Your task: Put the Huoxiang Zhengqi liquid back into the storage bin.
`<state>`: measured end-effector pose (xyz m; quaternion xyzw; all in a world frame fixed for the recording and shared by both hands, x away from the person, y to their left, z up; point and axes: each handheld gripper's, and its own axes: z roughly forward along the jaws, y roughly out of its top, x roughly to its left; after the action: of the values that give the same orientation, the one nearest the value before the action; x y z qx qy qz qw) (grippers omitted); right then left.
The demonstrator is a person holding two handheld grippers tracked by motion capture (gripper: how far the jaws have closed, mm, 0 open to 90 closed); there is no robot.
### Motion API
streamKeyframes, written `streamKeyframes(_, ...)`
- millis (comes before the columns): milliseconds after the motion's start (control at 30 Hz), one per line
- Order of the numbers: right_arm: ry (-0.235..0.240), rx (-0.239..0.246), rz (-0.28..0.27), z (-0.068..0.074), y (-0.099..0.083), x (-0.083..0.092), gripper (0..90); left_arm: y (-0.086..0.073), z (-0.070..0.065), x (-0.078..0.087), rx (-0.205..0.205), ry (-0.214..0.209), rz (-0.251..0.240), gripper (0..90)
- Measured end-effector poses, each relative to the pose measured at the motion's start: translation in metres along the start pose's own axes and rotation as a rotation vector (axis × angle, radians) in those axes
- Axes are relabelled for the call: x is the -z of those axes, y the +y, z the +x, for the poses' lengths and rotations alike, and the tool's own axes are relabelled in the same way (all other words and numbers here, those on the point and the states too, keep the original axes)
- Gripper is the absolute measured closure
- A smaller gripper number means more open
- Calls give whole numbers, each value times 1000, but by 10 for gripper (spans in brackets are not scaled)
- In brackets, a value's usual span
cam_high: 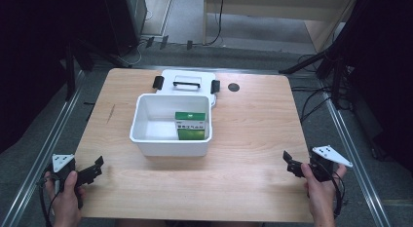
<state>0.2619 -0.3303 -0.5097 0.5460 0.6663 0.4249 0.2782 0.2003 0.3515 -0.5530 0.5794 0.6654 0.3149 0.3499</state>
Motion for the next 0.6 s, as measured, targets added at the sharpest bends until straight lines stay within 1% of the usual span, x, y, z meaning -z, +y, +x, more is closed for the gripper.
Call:
streamKeyframes(33,-2,-8,-3,-3,-7,2,0,0,0,0,0,1,0,42)
streamKeyframes(67,-2,-8,-3,-3,-7,2,0,0,0,0,-1,1,1,42)
streamKeyframes(133,-5,-23,-2,-6,-16,4,0,0,0,0,-1,2,1,42)
streamKeyframes(167,-5,-23,-2,-6,-16,4,0,0,0,0,-1,2,1,42)
streamKeyframes(233,-12,-37,-3,-9,-25,7,0,0,0,0,0,2,0,42)
streamKeyframes(267,-12,-37,-3,-9,-25,7,0,0,0,0,0,2,0,42)
streamKeyframes(300,-15,-42,-6,-11,-30,10,0,0,0,0,1,2,-1,42)
streamKeyframes(367,-15,-47,-7,-12,-32,10,0,0,0,0,1,1,-1,42)
streamKeyframes(467,-15,-54,-4,-15,-39,12,0,0,1,0,3,-4,1,42)
streamKeyframes(600,-5,-76,-14,-16,-48,14,0,0,0,0,6,-3,-2,42)
